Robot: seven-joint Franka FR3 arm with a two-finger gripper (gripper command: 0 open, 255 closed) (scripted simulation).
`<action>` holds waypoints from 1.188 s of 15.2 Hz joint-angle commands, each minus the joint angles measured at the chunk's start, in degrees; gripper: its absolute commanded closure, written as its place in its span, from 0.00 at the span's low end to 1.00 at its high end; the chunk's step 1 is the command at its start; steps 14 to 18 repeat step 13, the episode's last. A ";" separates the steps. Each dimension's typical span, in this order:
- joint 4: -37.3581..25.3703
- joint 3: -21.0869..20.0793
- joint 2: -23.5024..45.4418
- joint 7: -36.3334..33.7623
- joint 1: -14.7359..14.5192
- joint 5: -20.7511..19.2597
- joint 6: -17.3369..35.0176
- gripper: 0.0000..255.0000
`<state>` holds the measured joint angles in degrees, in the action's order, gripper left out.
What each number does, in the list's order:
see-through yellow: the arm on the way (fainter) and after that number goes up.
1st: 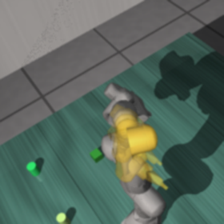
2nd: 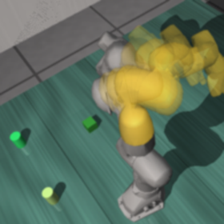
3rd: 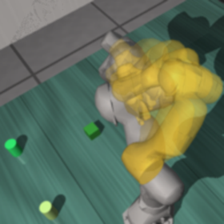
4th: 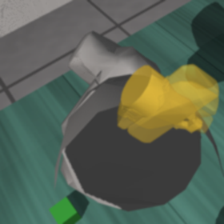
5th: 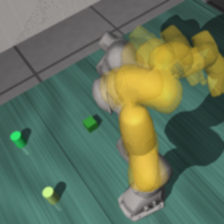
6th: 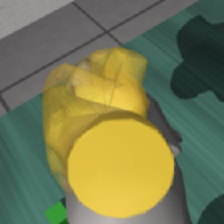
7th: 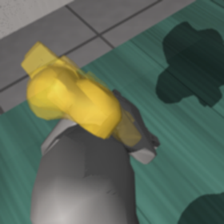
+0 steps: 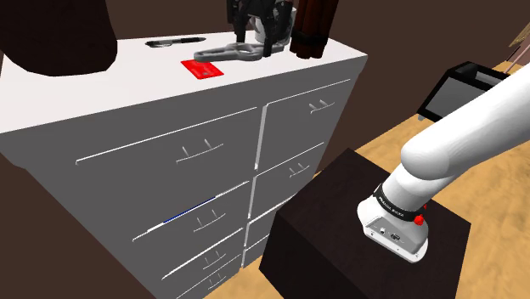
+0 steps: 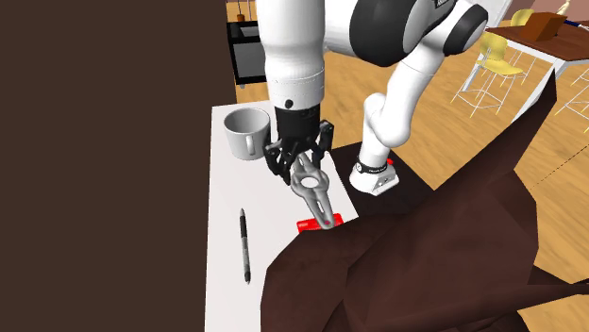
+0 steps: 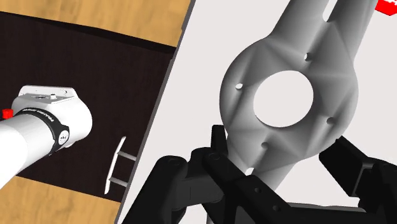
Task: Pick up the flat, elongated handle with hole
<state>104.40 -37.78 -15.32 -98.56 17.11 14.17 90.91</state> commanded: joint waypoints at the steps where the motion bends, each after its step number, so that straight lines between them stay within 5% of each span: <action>1: -1.70 0.09 0.10 -0.28 0.04 -0.09 -1.60 1.00; 11: -12.22 -0.40 3.28 -2.41 0.48 -1.78 -9.27 1.00; 18: -12.40 -0.42 3.34 -2.45 0.48 -1.81 -9.39 1.00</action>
